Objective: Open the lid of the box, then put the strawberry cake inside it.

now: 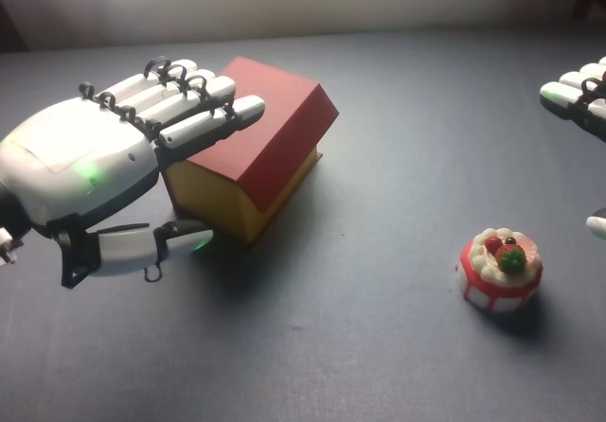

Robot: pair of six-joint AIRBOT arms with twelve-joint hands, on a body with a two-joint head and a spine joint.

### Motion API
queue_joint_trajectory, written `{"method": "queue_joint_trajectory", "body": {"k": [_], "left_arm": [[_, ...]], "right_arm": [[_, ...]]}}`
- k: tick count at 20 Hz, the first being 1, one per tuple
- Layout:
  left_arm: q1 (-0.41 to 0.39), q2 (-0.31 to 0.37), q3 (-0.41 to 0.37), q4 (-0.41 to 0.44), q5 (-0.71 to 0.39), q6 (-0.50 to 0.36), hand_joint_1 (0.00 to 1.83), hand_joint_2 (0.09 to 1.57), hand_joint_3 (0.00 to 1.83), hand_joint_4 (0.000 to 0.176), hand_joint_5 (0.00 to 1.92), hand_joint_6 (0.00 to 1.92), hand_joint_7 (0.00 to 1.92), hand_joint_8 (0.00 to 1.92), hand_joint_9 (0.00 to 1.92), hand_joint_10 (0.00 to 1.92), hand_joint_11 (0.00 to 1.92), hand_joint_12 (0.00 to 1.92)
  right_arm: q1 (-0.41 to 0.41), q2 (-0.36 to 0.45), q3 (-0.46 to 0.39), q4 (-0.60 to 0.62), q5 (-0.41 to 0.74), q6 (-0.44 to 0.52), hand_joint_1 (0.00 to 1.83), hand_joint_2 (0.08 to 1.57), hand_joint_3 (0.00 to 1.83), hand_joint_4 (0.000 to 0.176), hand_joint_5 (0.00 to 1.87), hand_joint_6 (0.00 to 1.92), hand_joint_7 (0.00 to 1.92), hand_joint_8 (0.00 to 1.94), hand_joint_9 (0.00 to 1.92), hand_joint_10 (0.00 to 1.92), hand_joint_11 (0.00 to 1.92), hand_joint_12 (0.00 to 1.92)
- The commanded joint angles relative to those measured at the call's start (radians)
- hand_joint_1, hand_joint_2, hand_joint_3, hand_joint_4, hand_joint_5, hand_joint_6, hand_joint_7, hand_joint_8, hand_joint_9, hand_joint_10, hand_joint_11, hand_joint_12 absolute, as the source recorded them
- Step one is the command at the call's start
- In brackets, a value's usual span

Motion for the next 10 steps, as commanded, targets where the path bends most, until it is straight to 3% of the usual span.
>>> {"method": "queue_joint_trajectory", "body": {"k": [1, 3, 5, 8, 10], "left_arm": [[-0.012, 0.000, 0.003, -0.010, -0.125, -0.002, 0.65, 1.23, 0.03, 0.099, 0.00, 0.00, 0.00, 0.00, 0.00, 0.00, 0.00, 0.00], [-0.012, -0.001, 0.004, -0.010, -0.124, -0.004, 0.65, 1.23, 0.02, 0.089, 0.00, 0.00, 0.00, 0.00, 0.00, 0.00, 0.00, 0.00], [-0.015, -0.008, 0.009, -0.014, -0.117, -0.004, 0.68, 1.22, 0.01, 0.091, 0.00, 0.00, 0.00, 0.00, 0.00, 0.00, 0.00, 0.00], [-0.035, -0.033, 0.029, -0.024, -0.097, -0.004, 0.76, 1.20, 0.00, 0.120, 0.00, 0.00, 0.00, 0.00, 0.00, 0.00, 0.00, 0.00], [-0.058, -0.066, 0.055, -0.036, -0.066, -0.004, 0.82, 1.18, 0.00, 0.114, 0.00, 0.00, 0.00, 0.00, 0.00, 0.00, 0.00, 0.00]], "right_arm": [[0.002, 0.001, 0.006, 0.007, 0.124, 0.001, 0.57, 1.31, 0.03, 0.000, 0.00, 0.00, 0.00, 0.00, 0.00, 0.00, 0.00, 0.00], [0.002, 0.000, 0.006, 0.007, 0.124, 0.001, 0.55, 1.32, 0.02, 0.000, 0.00, 0.00, 0.00, 0.00, 0.00, 0.00, 0.00, 0.00], [0.002, -0.001, 0.006, 0.007, 0.124, 0.002, 0.55, 1.33, 0.02, 0.000, 0.00, 0.00, 0.00, 0.00, 0.00, 0.00, 0.00, 0.00], [0.001, -0.001, 0.006, 0.009, 0.124, 0.003, 0.56, 1.33, 0.01, 0.000, 0.00, 0.00, 0.00, 0.00, 0.00, 0.00, 0.00, 0.00], [-0.001, -0.002, 0.006, 0.011, 0.124, 0.004, 0.54, 1.34, 0.01, 0.000, 0.00, 0.00, 0.00, 0.00, 0.00, 0.00, 0.00, 0.00]]}}
